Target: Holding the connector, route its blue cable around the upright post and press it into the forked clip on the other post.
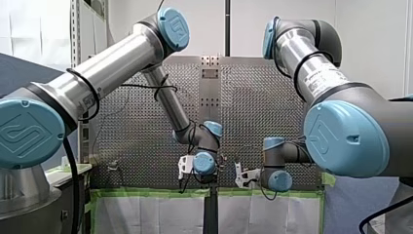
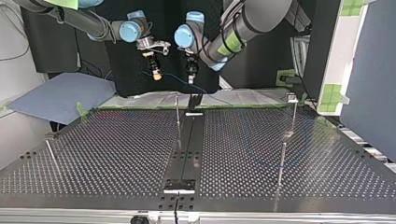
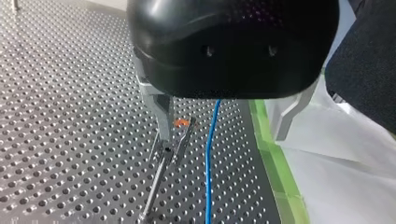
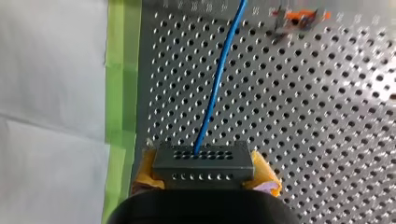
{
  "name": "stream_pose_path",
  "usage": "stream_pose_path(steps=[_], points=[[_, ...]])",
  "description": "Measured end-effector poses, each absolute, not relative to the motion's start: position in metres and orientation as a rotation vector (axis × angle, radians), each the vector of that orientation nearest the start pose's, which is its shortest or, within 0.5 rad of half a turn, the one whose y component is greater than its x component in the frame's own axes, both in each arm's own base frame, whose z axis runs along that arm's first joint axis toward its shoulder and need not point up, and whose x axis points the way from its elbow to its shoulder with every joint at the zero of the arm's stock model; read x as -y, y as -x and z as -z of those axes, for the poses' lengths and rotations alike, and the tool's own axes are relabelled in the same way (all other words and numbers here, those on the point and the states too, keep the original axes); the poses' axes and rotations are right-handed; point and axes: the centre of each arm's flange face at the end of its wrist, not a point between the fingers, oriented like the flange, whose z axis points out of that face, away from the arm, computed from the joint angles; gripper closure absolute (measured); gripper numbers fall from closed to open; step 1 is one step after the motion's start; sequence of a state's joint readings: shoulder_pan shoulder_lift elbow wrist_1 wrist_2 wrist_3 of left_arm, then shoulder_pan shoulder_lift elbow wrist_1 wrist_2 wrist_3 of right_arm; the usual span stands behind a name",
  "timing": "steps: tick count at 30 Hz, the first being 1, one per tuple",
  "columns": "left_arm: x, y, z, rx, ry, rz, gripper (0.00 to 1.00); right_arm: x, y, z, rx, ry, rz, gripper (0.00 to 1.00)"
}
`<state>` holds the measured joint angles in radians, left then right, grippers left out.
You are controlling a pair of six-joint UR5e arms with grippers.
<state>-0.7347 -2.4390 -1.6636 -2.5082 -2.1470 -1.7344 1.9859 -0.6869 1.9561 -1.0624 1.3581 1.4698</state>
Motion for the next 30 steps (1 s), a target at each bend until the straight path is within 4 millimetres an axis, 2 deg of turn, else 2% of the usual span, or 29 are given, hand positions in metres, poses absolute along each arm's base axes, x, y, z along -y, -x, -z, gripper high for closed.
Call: stream_pose_path(steps=[15,30], points=[[0.436,-0.406,0.009,-1.880,-0.122,0.023,0.00,0.420,-0.351,0.057,0.837,-1.889,-1.619,1.00],[0.428,-0.423,0.010,-1.882,-0.141,0.062,0.00,0.421,-0.347,0.056,0.802,-1.935,-1.667,1.00]])
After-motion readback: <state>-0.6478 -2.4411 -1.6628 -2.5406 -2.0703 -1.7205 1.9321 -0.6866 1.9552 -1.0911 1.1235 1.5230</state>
